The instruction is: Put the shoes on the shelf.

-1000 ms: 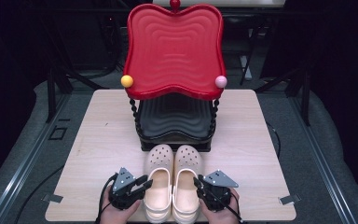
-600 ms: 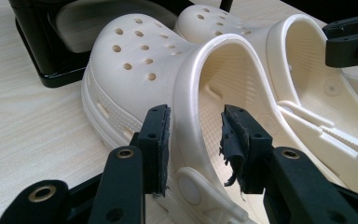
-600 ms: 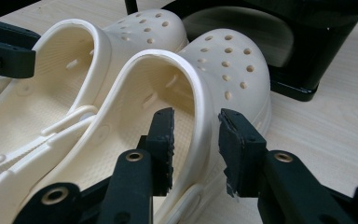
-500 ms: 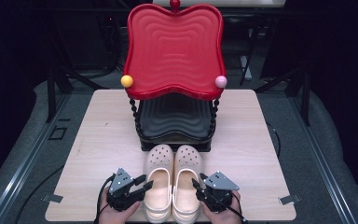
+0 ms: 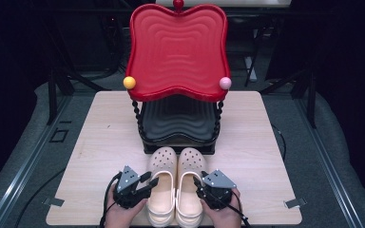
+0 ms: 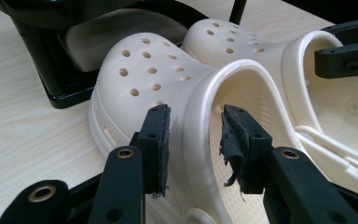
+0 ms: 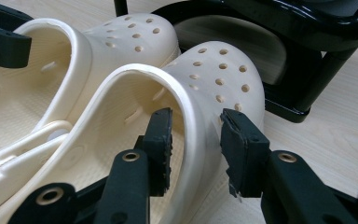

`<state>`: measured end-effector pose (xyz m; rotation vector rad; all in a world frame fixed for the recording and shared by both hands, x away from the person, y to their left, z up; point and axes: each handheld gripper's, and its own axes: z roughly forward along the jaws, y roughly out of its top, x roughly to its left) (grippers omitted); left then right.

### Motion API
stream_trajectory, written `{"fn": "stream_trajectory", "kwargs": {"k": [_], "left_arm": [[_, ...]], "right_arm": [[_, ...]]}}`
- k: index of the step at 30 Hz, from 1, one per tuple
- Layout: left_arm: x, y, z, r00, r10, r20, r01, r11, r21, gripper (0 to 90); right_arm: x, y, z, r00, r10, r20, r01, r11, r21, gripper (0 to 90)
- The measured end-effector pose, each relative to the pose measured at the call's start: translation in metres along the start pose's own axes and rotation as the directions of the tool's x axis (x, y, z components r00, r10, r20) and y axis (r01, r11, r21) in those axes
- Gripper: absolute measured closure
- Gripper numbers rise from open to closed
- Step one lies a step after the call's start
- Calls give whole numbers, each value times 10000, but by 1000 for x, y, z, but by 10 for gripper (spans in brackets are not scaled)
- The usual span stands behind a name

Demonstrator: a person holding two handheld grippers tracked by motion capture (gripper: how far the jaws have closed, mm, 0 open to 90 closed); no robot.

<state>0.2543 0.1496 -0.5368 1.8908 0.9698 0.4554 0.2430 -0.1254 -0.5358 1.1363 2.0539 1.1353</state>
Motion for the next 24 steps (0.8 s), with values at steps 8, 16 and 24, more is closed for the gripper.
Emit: {"fn": "stream_trajectory", "kwargs": {"k": [8,16,24], "left_arm": [[-3,4,6,9990,62,-451,-60,10000,45,643],[-11,6,6,9932,662,-957,-660,9978,45,721],[-11,6,3,9905,685,-1189,-678,9977,96,768]], "right_arm": [[1,3,4,9988,-340,347,335,9993,170,700],[3,6,5,9962,-607,631,604,9982,63,759],[4,7,-1,9959,-559,704,535,9979,362,789]]}}
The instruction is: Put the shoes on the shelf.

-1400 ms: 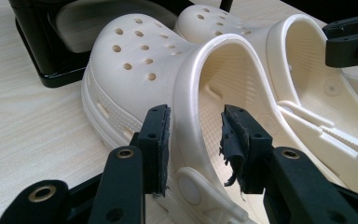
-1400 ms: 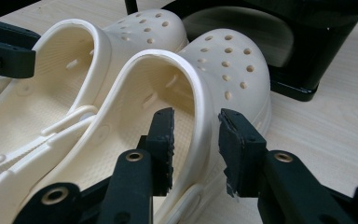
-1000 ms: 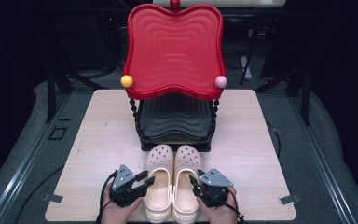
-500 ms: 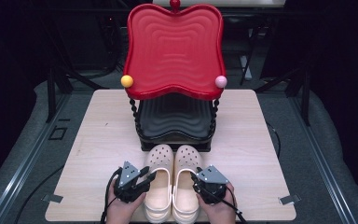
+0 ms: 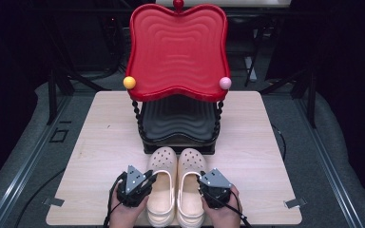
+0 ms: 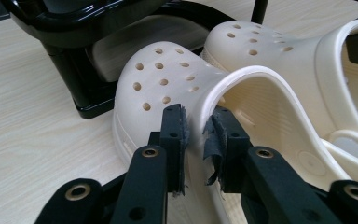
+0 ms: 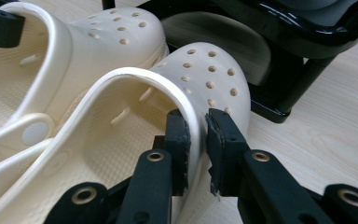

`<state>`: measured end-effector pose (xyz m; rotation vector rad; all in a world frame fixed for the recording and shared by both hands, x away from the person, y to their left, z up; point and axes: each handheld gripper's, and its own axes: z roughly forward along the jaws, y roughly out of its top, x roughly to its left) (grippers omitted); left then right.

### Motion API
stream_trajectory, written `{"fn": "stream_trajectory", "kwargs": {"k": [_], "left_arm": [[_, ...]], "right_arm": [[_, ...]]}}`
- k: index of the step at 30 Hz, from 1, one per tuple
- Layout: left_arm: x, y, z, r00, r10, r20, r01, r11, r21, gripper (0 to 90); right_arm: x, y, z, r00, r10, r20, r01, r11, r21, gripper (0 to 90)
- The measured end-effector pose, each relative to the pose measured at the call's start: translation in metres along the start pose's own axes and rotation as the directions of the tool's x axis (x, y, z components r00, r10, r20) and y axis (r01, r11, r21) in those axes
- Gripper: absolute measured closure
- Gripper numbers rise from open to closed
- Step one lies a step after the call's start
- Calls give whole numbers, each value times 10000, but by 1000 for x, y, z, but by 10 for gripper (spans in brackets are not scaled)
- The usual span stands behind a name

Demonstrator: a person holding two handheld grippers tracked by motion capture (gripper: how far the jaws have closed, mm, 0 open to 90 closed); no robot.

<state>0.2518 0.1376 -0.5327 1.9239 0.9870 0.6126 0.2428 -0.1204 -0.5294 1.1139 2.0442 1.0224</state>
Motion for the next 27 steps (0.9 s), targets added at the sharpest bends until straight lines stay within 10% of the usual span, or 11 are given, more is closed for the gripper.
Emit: {"fn": "stream_trajectory", "kwargs": {"k": [27], "left_arm": [[10,15,-44,9998,-98,-185,87,9983,-574,818]], "right_arm": [[-1,12,-37,9969,691,371,-651,9930,-984,838]]}}
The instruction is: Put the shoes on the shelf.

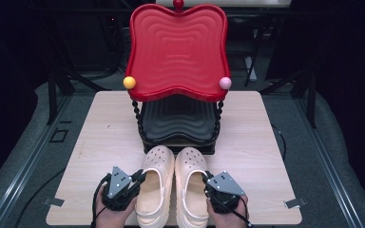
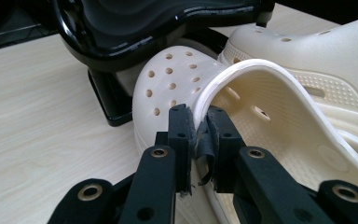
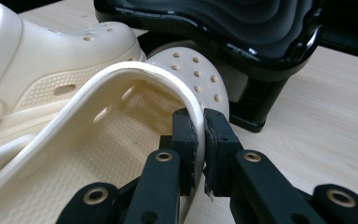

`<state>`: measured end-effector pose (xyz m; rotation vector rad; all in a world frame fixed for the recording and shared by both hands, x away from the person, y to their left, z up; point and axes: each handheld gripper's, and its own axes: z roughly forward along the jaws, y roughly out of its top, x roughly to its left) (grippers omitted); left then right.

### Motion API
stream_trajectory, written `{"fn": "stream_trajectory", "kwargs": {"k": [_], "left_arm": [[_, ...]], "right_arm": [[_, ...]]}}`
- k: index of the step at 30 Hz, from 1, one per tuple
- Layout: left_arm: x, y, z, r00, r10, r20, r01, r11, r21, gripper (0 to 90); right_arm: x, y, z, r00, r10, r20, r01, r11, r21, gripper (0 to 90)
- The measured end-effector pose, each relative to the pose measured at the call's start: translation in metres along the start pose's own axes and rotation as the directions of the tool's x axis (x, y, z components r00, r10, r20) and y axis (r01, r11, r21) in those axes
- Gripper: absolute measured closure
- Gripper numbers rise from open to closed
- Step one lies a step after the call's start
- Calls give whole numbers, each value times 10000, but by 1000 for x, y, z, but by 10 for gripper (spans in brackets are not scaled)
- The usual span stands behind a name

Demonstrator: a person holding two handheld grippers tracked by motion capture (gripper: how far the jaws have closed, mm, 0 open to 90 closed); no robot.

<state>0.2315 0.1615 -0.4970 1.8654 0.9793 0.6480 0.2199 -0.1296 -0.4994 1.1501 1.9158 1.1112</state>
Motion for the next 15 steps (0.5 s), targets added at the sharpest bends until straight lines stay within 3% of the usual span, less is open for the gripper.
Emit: {"fn": "stream_trajectory", "kwargs": {"k": [1,3,15], "left_arm": [[0,1,-1,10000,-13,-34,13,10000,-46,820],[1,5,-5,10000,-28,-24,28,10000,-84,822],[2,25,-27,10000,-14,4,14,9980,-631,827]], "right_arm": [[-1,2,-3,10000,-29,-66,31,9997,244,839],[-2,4,-4,10000,41,30,-40,9999,-113,838],[-9,21,-23,9999,123,110,-116,9980,-616,839]]}}
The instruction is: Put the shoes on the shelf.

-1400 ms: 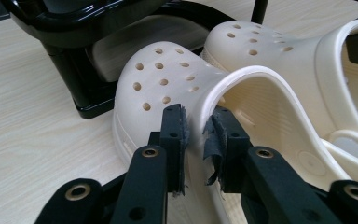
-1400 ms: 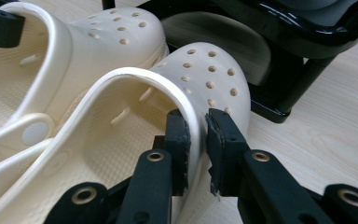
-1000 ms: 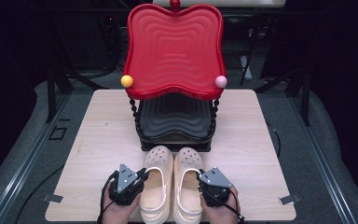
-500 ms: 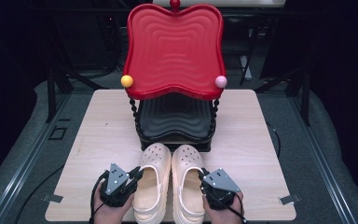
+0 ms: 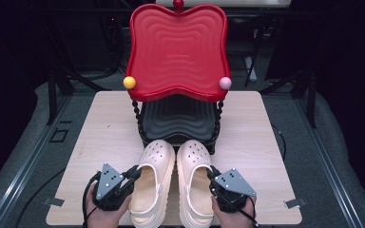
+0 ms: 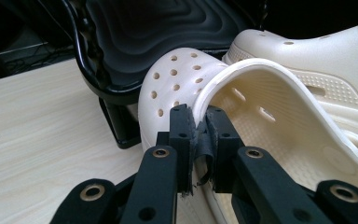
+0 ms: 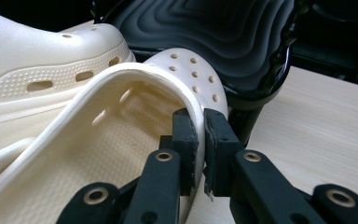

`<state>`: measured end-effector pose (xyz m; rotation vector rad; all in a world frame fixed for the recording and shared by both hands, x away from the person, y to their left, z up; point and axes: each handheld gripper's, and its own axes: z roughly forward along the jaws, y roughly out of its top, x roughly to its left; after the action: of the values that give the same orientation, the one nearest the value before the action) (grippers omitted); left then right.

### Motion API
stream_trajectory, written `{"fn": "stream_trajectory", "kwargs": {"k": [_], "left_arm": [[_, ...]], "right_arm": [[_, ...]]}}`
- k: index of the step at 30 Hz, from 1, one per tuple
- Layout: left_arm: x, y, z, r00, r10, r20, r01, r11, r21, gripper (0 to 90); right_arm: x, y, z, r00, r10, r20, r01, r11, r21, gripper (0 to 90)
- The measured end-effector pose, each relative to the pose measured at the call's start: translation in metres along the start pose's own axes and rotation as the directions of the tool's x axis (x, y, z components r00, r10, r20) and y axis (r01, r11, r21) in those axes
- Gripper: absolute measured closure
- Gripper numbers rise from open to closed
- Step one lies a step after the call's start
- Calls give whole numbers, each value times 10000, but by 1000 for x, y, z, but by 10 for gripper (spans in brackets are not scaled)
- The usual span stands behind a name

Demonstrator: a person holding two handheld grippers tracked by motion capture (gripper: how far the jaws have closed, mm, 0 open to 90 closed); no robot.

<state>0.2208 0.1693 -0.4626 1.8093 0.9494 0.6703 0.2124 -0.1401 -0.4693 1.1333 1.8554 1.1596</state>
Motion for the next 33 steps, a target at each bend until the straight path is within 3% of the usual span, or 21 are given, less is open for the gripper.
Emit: {"fn": "stream_trajectory", "kwargs": {"k": [13,23,33], "left_arm": [[11,23,-8,9999,-117,-116,112,9992,-396,830],[20,41,8,9986,22,-526,-51,9984,-562,833],[24,59,32,9961,154,-865,-212,9976,-664,835]], "right_arm": [[1,32,-7,9993,-377,4,377,9980,-499,839],[-3,52,10,9976,-661,216,675,9951,-728,840],[-13,63,36,9898,-1086,925,1149,9911,-666,841]]}}
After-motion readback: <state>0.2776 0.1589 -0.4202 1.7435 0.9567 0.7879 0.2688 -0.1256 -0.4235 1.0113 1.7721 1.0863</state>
